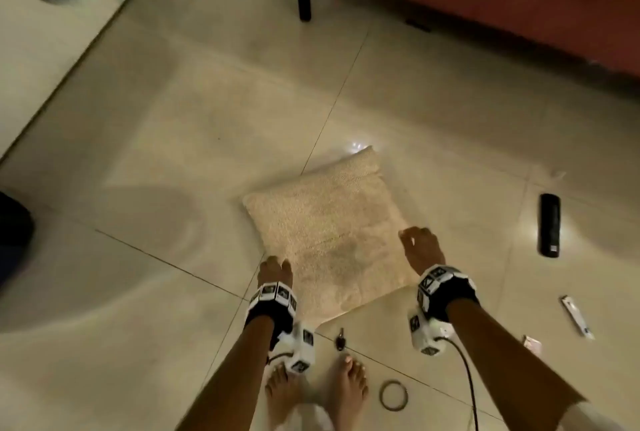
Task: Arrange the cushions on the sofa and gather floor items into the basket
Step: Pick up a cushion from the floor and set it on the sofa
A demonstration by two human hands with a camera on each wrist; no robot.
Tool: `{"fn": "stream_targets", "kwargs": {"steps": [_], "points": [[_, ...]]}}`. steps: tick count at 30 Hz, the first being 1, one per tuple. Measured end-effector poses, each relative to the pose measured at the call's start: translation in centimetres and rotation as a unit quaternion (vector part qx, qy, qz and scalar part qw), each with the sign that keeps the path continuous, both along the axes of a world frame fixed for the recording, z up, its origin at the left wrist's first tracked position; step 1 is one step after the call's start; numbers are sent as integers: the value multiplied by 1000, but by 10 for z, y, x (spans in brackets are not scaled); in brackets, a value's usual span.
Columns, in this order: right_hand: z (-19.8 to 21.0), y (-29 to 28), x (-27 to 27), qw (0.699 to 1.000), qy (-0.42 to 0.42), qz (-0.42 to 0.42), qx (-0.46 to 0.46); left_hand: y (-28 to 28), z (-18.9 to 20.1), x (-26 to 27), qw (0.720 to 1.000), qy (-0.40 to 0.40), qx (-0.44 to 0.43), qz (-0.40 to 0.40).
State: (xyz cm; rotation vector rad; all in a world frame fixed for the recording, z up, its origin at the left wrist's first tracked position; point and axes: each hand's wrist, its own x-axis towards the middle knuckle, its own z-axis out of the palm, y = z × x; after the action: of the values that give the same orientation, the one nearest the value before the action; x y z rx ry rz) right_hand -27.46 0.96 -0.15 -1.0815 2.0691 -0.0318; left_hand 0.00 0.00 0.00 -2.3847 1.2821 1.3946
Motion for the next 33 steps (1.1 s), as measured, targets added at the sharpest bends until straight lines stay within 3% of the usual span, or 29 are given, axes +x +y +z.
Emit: {"fn": "stream_targets", "kwargs": {"steps": [3, 5, 6, 9, 11, 16, 19, 23, 26, 29, 31, 33], "points": [[-58, -19, -5, 995, 32, -98, -17, -13, -45, -5, 995, -17, 27, 91], [-88, -30, -9, 993, 16, -113, 27, -18, -69, -1, 981, 29, 48, 185], [-99, -32, -9, 993, -1, -112, 44, -17, -84, 3, 980, 49, 42, 186], [-100, -27, -16, 988, -24, -152, 1, -16, -90, 23, 969, 77, -24, 235], [-80, -19, -26, 985, -20, -172, -25, -19, -73, 31, 965, 70, -60, 246], [34, 23, -35, 967, -74, -236, -55, -24, 35, 21, 962, 85, -126, 229], [133, 46, -37, 951, -123, -252, -131, -18, 121, 17, 967, 106, -145, 181], [293, 64, -26, 940, -142, -215, -223, 4, 245, 14, 989, 90, -93, 77], [389, 63, -9, 949, -125, -114, -265, 13, 336, -5, 972, 149, -179, 32], [459, 63, 5, 952, -58, -15, -301, 23, 435, -37, 949, 163, -256, -91], [504, 63, 12, 942, -13, 63, -328, 32, 492, -55, 913, 183, -331, -153], [539, 63, 16, 915, 58, 159, -365, 36, 531, -69, 858, 136, -423, -257]]}}
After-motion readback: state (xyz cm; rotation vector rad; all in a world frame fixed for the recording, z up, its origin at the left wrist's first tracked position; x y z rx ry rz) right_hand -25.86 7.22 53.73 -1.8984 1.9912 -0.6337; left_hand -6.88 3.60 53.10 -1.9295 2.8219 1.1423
